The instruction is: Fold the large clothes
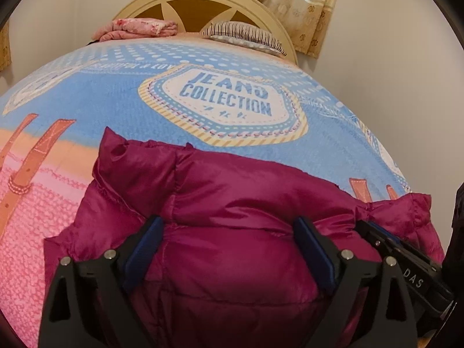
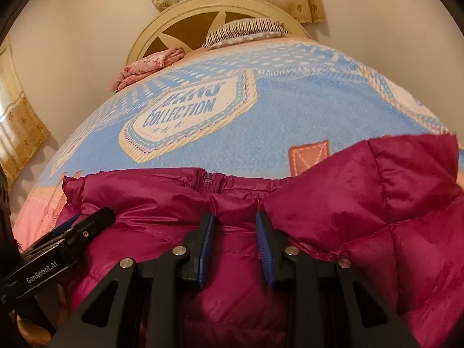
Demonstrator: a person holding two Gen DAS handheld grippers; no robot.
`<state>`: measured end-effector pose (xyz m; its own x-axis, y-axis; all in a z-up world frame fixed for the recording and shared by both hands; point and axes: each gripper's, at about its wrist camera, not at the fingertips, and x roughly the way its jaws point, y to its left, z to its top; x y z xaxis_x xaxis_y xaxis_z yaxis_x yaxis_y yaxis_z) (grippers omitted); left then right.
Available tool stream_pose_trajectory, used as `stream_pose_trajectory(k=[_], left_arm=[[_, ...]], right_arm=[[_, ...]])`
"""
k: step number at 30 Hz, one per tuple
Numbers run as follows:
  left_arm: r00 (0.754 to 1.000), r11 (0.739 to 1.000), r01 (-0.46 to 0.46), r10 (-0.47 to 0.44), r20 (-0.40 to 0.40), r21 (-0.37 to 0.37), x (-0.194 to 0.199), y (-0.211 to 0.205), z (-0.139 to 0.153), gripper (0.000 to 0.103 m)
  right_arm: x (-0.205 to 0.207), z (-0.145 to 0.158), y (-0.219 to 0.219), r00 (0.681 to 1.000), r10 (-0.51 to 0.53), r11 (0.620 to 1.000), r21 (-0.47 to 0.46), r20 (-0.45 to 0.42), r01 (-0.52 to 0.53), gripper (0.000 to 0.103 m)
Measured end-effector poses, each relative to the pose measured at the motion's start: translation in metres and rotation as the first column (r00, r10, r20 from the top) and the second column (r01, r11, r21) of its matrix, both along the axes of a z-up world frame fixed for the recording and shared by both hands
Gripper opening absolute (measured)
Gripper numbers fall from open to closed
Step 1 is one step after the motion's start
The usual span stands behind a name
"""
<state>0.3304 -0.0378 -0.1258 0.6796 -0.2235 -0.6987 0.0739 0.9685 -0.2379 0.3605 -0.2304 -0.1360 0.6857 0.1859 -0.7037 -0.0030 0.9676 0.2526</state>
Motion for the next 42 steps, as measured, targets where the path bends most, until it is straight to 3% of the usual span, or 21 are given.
stream_pose_trajectory(k=[6, 8, 11, 14, 17, 19, 21, 27, 30, 33, 36, 39, 42], left_arm=[[0.999, 0.998, 0.002, 0.001, -0.037, 0.065, 0.009, -0.009, -0.007, 0.098], [0.999, 0.998, 0.002, 0.001, -0.043, 0.060, 0.009, -0.008, -0.008, 0.098], [0.999, 0.999, 0.004, -0.002, -0.042, 0.042, 0.009, -0.005, -0.009, 0.097], [0.999, 0.999, 0.003, -0.001, -0.043, 0.048, 0.009, -0.006, -0.009, 0.097], [0.999, 0.998, 0.003, -0.001, -0.044, 0.057, 0.009, -0.006, -0.008, 0.098], [0.999, 0.998, 0.005, -0.002, -0.044, 0.060, 0.009, -0.006, -0.008, 0.098], [0.999, 0.998, 0.004, -0.002, -0.044, 0.064, 0.009, -0.007, -0.008, 0.098], [0.999, 0.997, 0.006, -0.001, -0.054, 0.077, 0.010, -0.010, -0.008, 0.098], [0.996, 0.997, 0.033, -0.027, -0.086, 0.075, 0.011, -0.008, -0.005, 0.098], [0.993, 0.996, 0.086, -0.083, -0.087, 0.036, -0.006, 0.007, 0.011, 0.098], [0.996, 0.996, 0.084, -0.084, -0.031, 0.001, -0.040, 0.036, 0.031, 0.098], [0.999, 0.997, 0.034, -0.034, 0.000, -0.067, -0.076, 0.076, 0.041, 0.098], [0.999, 0.988, -0.036, 0.033, -0.019, -0.150, -0.109, 0.111, 0.033, 0.098]], right_arm=[[0.006, -0.004, 0.003, 0.999, -0.010, 1.000, -0.029, -0.032, 0.009, 0.029], [0.006, 0.001, -0.002, 0.999, -0.005, 1.000, 0.006, -0.050, 0.005, 0.029], [-0.017, 0.035, -0.025, 0.998, -0.044, 0.997, 0.064, 0.044, 0.042, 0.026], [-0.036, 0.060, -0.056, 0.984, -0.141, 0.987, -0.060, 0.109, 0.148, 0.026], [-0.030, 0.038, -0.095, 0.971, -0.241, 0.965, -0.104, 0.010, 0.241, 0.026], [-0.029, 0.010, -0.117, 0.960, -0.276, 0.961, -0.048, -0.050, 0.274, 0.026], [-0.031, 0.000, -0.126, 0.955, -0.295, 0.955, 0.001, -0.041, 0.295, 0.025], [-0.031, -0.005, -0.130, 0.951, -0.308, 0.951, 0.023, -0.041, 0.309, 0.024], [-0.026, 0.005, -0.121, 0.944, -0.322, 0.946, -0.052, -0.064, 0.319, 0.024], [-0.058, 0.048, -0.105, 0.949, -0.306, 0.951, -0.026, 0.081, 0.309, 0.019], [-0.087, 0.079, -0.057, 0.974, -0.174, 0.982, -0.051, 0.144, 0.183, 0.018], [-0.105, 0.077, -0.003, 0.992, -0.043, 0.998, -0.038, 0.117, 0.047, 0.018], [-0.107, 0.060, 0.041, 0.996, 0.016, 1.000, 0.006, 0.083, -0.016, 0.018]])
